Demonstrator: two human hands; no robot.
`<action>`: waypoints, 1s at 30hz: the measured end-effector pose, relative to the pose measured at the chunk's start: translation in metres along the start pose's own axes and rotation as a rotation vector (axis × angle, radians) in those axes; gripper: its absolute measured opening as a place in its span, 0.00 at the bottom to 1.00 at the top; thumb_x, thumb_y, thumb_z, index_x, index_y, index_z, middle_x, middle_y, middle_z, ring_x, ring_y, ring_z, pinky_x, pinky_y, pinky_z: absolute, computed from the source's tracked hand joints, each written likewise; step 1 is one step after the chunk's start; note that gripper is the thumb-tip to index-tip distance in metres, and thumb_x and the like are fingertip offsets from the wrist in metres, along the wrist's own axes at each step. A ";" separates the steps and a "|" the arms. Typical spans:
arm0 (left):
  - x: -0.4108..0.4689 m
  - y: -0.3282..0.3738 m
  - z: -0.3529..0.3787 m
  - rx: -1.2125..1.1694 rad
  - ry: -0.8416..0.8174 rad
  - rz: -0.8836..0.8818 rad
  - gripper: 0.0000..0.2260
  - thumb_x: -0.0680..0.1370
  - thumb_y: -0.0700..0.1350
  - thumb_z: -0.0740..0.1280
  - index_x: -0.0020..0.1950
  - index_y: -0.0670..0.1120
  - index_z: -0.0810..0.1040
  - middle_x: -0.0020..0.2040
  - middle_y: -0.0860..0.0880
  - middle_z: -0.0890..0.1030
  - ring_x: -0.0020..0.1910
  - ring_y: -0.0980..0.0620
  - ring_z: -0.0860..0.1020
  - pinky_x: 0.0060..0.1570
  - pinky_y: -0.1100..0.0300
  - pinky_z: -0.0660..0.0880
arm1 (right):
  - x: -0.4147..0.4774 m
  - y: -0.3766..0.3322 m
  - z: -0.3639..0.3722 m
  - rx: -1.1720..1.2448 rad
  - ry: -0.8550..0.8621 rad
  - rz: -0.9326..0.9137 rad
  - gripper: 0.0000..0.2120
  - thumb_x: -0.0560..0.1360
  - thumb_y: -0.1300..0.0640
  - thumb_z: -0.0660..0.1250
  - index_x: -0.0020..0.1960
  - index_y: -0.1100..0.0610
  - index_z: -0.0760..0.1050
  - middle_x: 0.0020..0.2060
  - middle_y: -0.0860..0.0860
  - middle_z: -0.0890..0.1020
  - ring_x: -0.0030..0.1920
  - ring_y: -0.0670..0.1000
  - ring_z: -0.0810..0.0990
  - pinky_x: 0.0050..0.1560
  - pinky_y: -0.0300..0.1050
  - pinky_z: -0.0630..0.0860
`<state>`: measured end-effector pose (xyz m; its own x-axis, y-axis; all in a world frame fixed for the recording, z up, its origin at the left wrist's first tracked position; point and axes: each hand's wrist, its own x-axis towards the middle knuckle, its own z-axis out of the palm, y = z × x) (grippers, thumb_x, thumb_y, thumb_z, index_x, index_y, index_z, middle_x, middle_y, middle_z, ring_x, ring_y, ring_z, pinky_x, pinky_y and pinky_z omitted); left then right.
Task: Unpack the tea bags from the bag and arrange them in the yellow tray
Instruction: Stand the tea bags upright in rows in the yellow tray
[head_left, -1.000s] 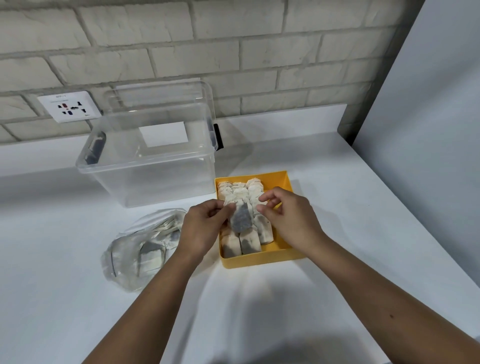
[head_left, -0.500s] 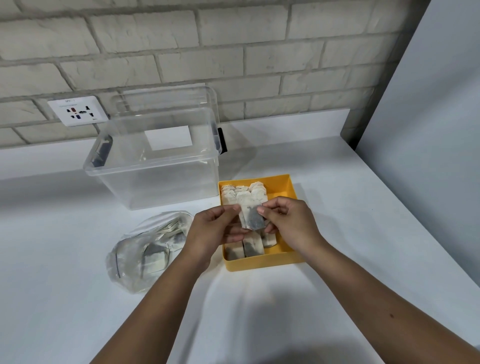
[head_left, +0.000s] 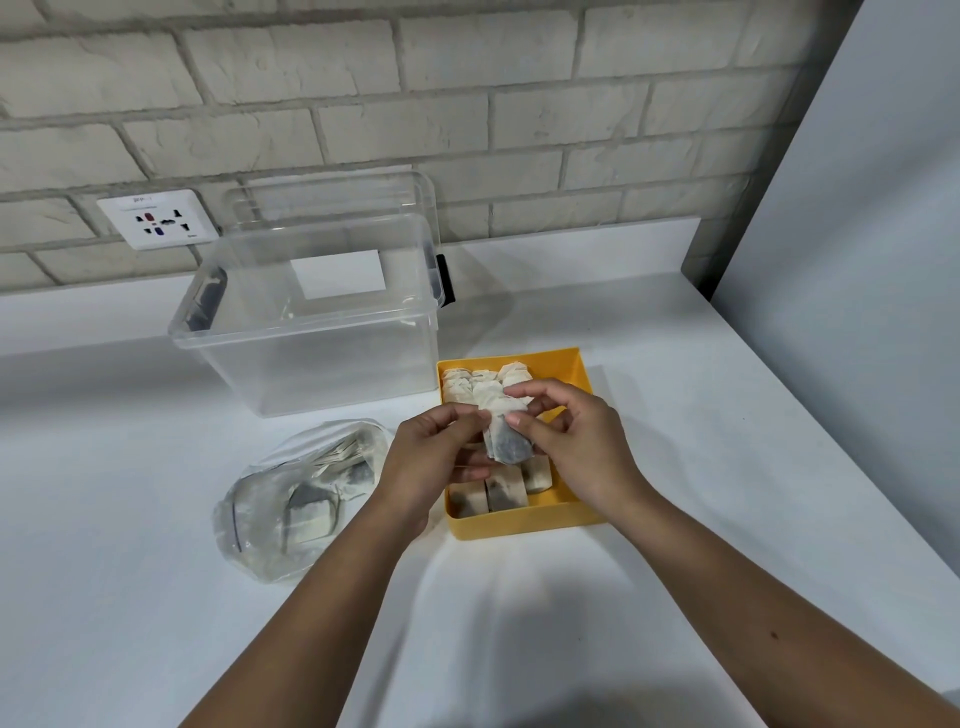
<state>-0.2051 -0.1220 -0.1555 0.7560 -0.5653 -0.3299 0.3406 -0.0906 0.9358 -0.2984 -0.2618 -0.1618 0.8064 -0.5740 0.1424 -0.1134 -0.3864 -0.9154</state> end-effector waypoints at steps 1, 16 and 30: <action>0.000 0.001 0.000 0.002 0.000 0.000 0.03 0.78 0.43 0.70 0.47 0.44 0.83 0.43 0.41 0.86 0.38 0.47 0.84 0.39 0.57 0.84 | 0.000 -0.001 0.000 -0.018 0.003 0.001 0.09 0.72 0.53 0.73 0.53 0.46 0.81 0.40 0.43 0.80 0.34 0.40 0.78 0.42 0.44 0.81; 0.002 -0.002 -0.004 -0.010 0.094 0.022 0.05 0.80 0.41 0.68 0.46 0.42 0.82 0.41 0.43 0.85 0.37 0.46 0.84 0.43 0.54 0.84 | 0.016 0.000 -0.034 -0.321 0.061 -0.077 0.04 0.74 0.51 0.72 0.45 0.52 0.81 0.36 0.45 0.83 0.35 0.44 0.81 0.42 0.41 0.78; 0.003 -0.009 -0.008 -0.010 0.144 0.031 0.06 0.80 0.41 0.67 0.49 0.40 0.82 0.42 0.42 0.84 0.38 0.48 0.82 0.38 0.59 0.83 | 0.012 0.024 -0.013 -0.574 -0.340 0.208 0.07 0.74 0.58 0.71 0.40 0.52 0.75 0.32 0.51 0.83 0.33 0.50 0.83 0.45 0.50 0.82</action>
<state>-0.2017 -0.1161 -0.1662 0.8384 -0.4444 -0.3155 0.3206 -0.0659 0.9449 -0.2991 -0.2871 -0.1775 0.8610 -0.4558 -0.2256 -0.4982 -0.6669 -0.5541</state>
